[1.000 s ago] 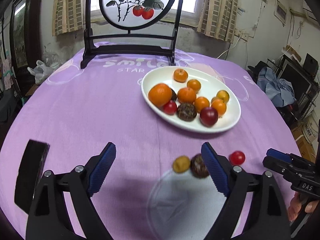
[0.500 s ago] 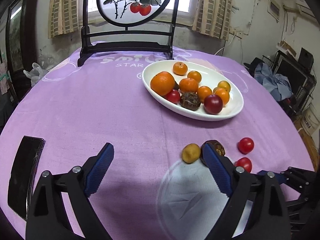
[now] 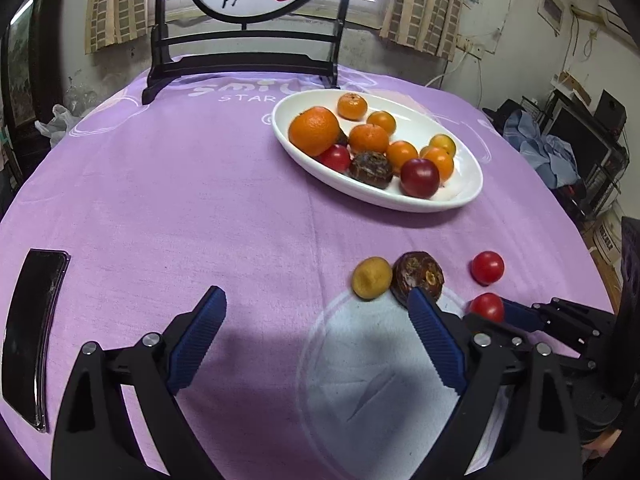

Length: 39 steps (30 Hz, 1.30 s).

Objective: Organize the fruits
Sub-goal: 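Grasp a red cherry tomato with the right gripper while the left grasps a small yellow fruit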

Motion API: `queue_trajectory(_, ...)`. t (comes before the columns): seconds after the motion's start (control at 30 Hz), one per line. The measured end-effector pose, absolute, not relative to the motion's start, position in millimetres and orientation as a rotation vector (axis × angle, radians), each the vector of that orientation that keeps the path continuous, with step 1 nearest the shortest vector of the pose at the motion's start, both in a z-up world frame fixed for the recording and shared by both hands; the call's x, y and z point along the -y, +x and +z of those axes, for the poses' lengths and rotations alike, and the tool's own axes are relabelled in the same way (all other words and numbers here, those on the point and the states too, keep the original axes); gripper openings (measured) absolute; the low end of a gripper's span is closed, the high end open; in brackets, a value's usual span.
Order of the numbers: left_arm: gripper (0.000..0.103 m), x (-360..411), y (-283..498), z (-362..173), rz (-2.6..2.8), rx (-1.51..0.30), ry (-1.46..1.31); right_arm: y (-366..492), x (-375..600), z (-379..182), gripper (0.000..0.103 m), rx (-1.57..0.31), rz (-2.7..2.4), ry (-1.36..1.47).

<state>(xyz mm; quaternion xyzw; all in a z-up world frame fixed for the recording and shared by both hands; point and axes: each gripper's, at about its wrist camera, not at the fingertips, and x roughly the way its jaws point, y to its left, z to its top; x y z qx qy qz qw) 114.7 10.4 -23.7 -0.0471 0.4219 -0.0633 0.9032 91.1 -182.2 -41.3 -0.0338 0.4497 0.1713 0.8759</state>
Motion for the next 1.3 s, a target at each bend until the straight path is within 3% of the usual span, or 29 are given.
queue_trajectory(0.37, 0.090, 2.5, 124.3, -47.5, -0.105, -0.947, 0.024, 89.8, 197.8, -34.2, 0.030, -0.948, 0.352, -0.006)
queue_trajectory(0.43, 0.083, 6.6, 127.2, -49.7, -0.095, -0.943, 0.055, 87.6, 197.5, -31.1, 0.030, -0.942, 0.372, 0.006)
queue_trajectory(0.57, 0.080, 10.6, 132.4, -51.8, -0.090, -0.951, 0.062, 84.5, 195.1, -29.6, 0.030, -0.952, 0.385, -0.006)
queue_trajectory(0.73, 0.065, 32.3, 144.2, -47.4, -0.090, -0.923, 0.147, 77.3, 196.5, -18.5, 0.030, -0.918, 0.416, 0.002)
queue_trajectory(0.8, 0.052, 38.4, 148.1, -46.1, -0.113, -0.913, 0.162, 75.8, 196.7, -17.3, 0.030, -0.915, 0.422, 0.002)
queue_trajectory(1.0, 0.049, 42.9, 163.0, -45.2, -0.135, -0.908, 0.162, 76.5, 196.7, -19.2, 0.030, -0.920, 0.415, -0.003)
queue_trajectory(1.13, 0.024, 40.2, 165.4, -44.8, -0.187, -0.929, 0.092, 78.6, 197.3, -21.7, 0.030, -0.929, 0.410, -0.002)
queue_trajectory(1.3, 0.024, 42.4, 151.1, -40.1, -0.175, -0.934, 0.095, 80.5, 198.3, -25.3, 0.030, -0.937, 0.397, -0.004)
